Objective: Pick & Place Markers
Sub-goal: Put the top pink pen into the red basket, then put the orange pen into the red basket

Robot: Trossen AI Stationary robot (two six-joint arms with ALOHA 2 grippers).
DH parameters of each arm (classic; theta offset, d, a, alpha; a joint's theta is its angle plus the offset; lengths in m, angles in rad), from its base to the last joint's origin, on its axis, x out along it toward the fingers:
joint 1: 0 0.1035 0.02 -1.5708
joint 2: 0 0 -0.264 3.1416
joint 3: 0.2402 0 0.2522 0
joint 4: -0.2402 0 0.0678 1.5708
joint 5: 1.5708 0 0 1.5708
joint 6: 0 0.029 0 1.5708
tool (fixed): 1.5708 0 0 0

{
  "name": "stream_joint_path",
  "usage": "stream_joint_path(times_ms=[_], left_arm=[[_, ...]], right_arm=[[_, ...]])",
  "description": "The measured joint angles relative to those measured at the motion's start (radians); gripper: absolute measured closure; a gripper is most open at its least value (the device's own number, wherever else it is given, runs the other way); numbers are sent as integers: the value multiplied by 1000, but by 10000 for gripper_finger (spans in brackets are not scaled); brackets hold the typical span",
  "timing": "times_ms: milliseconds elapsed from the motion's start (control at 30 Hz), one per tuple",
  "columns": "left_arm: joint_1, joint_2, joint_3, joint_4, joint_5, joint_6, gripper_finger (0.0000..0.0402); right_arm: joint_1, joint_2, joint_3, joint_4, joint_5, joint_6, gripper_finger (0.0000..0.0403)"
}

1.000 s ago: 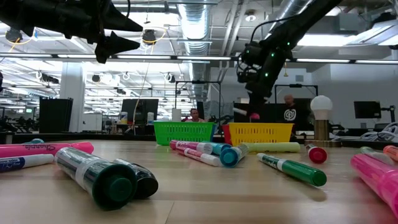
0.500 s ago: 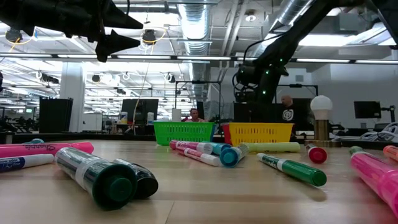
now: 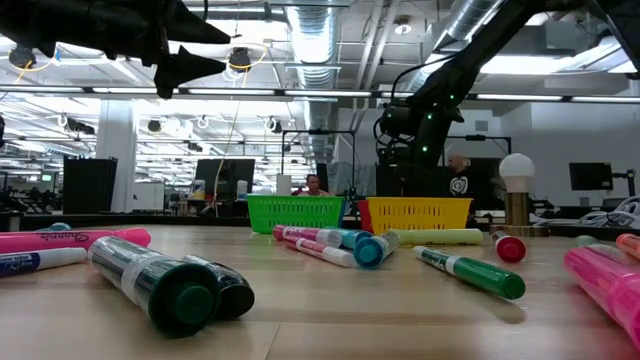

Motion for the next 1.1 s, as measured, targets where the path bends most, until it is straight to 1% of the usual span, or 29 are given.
stream_joint_path(times_ms=[200,500,1100], left_arm=[[0,0,0,5,0,0,160],[0,0,0,7,0,0,160],[0,0,0,8,0,0,160]], right_arm=[[0,0,0,-1,0,0,352],[1,0,0,-13,0,1,323],[2,-3,0,-57,0,1,321]])
